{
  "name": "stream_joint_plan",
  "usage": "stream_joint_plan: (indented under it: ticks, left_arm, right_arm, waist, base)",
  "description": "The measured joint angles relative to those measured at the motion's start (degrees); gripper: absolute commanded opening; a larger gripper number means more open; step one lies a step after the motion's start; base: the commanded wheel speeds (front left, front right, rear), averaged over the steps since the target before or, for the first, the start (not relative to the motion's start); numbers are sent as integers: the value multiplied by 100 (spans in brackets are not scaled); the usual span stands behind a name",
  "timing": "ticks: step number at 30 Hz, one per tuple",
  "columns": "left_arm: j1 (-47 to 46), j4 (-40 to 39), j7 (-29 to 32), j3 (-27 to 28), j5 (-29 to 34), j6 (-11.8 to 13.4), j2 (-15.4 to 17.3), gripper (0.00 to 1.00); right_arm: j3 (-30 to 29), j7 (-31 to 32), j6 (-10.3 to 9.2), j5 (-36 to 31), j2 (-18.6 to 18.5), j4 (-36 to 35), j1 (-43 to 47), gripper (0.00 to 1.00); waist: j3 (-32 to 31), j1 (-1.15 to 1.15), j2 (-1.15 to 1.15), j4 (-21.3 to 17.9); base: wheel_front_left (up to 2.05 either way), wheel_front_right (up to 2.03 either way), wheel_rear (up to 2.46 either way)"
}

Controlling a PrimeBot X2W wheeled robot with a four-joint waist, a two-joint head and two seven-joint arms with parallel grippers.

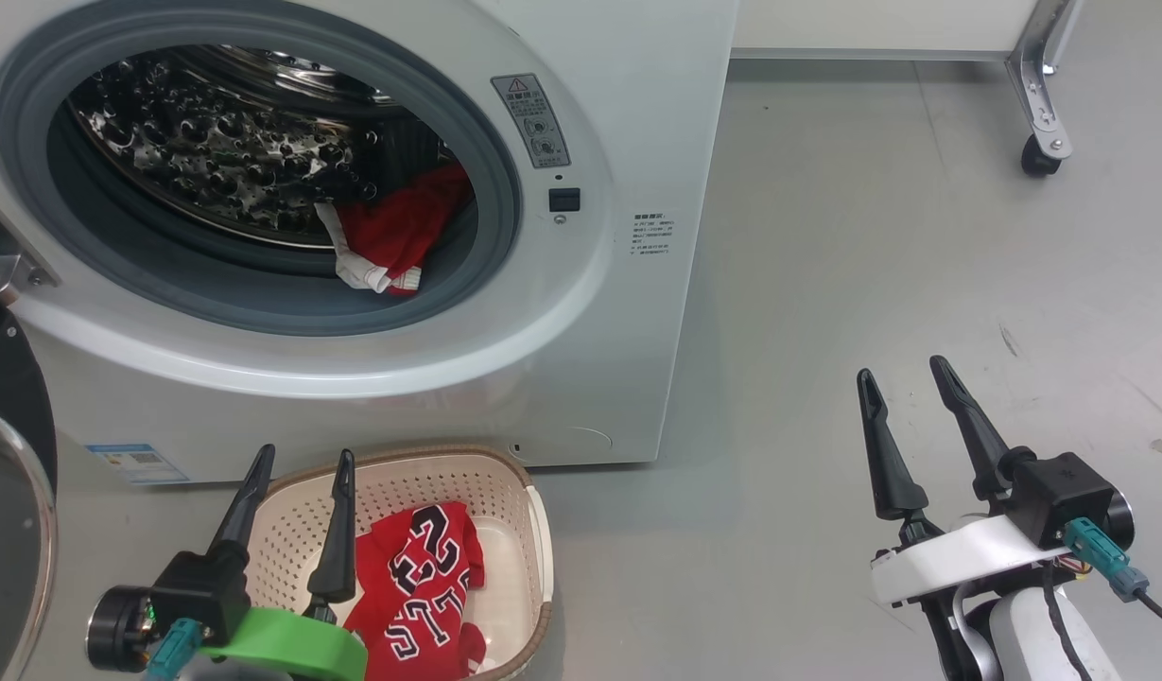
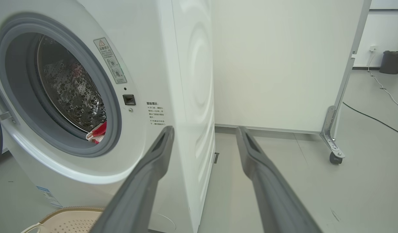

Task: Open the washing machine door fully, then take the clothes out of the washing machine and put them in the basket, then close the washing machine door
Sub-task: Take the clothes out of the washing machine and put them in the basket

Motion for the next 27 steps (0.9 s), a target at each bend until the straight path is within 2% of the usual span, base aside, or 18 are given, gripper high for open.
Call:
stream_joint_plan:
  ticks: [19, 27]
  left_arm:
    - [3, -59, 0, -12, 0, 20, 0, 100]
    - [3, -134, 0, -2, 0, 44, 0, 100]
  right_arm:
    - [3, 0, 5, -1, 0, -8, 0, 100]
    - [46, 0, 5, -47, 1, -109, -2, 100]
  waist:
    - [63, 0, 0, -21]
    - [285, 0, 0, -83]
  base:
    - [0, 0, 0]
    - [0, 0, 0]
